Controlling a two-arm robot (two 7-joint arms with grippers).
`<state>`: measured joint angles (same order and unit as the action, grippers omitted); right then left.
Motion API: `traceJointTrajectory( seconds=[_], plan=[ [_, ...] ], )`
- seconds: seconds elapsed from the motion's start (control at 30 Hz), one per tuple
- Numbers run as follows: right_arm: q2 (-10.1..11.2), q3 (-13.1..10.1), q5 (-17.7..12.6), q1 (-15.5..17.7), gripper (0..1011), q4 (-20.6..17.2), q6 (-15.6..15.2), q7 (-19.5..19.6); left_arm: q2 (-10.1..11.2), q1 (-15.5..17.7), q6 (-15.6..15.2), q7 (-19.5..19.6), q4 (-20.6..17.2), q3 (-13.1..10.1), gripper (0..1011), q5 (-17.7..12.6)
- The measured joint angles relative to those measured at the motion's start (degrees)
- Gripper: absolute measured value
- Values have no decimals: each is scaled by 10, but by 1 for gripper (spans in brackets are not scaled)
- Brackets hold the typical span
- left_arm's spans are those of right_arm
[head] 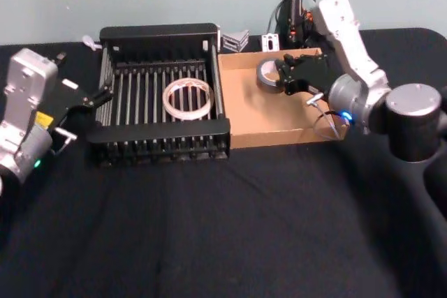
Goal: Pick up the white tape and place it into the black box , Pick up the silver tape and place it into the brown box.
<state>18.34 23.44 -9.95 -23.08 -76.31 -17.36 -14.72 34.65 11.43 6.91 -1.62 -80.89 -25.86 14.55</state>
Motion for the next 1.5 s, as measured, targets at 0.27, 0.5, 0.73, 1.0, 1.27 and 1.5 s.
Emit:
traceJointTrajectory(
  seconds=[0.27, 0.5, 0.73, 1.0, 1.27, 1.5],
  plan=[
    [-38, 6, 21, -39, 149, 95, 5, 8, 0, 0, 0, 0, 0, 0, 1001, 0],
    [-44, 7, 28, -45, 149, 111, 8, 11, 0, 0, 0, 0, 0, 0, 1001, 0],
    [-42, 7, 27, -44, 166, 106, 8, 11, 0, 0, 0, 0, 0, 0, 1001, 0],
    [-41, 6, 25, -42, 400, 103, 8, 10, 0, 0, 0, 0, 0, 0, 1001, 0],
    [-41, 6, 25, -42, 648, 102, 7, 9, 0, 0, 0, 0, 0, 0, 1001, 0],
    [-40, 6, 24, -41, 873, 101, 7, 9, 0, 0, 0, 0, 0, 0, 1001, 0]
  ],
)
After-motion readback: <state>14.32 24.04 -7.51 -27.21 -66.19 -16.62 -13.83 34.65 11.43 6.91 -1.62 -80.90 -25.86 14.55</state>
